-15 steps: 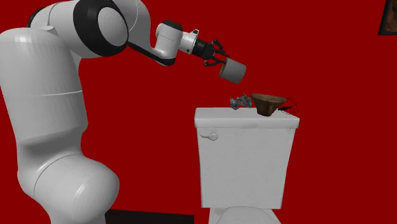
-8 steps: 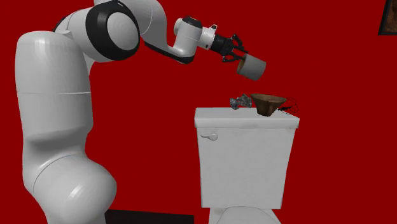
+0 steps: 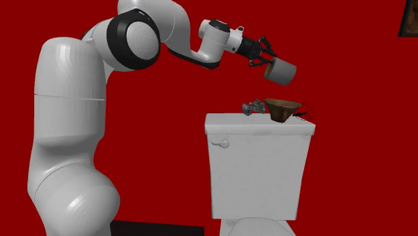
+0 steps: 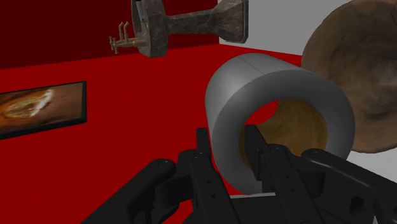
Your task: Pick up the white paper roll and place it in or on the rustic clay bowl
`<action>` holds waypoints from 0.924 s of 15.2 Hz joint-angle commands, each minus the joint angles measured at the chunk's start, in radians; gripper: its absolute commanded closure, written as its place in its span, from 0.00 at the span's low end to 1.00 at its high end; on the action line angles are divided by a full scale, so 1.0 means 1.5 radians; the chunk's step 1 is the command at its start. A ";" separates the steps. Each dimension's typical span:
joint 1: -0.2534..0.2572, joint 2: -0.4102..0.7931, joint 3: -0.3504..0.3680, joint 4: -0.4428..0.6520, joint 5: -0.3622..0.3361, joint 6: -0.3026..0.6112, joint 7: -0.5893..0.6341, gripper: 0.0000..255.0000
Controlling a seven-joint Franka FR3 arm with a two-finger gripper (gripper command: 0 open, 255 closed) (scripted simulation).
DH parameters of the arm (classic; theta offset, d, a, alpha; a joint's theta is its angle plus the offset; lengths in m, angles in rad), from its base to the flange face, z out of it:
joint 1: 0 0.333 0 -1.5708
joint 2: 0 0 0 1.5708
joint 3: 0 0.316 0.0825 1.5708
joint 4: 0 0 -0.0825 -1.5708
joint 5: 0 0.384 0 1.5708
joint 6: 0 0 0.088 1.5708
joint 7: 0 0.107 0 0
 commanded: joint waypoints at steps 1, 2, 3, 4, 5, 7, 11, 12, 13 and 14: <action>-0.001 -0.004 -0.002 -0.019 -0.009 0.011 0.016 1.00; -0.001 -0.006 -0.003 -0.029 -0.014 0.015 0.024 1.00; -0.001 -0.007 -0.004 -0.039 -0.019 0.019 0.033 1.00; -0.001 -0.009 -0.005 -0.049 -0.024 0.023 0.042 1.00; -0.001 -0.011 -0.005 -0.058 -0.029 0.027 0.050 1.00; 0.000 -0.013 -0.007 -0.076 -0.040 0.035 0.067 1.00; 0.000 -0.016 -0.009 -0.109 -0.061 0.049 0.102 1.00; 0.000 -0.017 -0.010 -0.117 -0.067 0.052 0.110 1.00; 0.000 -0.017 -0.011 -0.125 -0.072 0.055 0.119 1.00; 0.001 -0.017 -0.012 -0.132 -0.078 0.058 0.127 1.00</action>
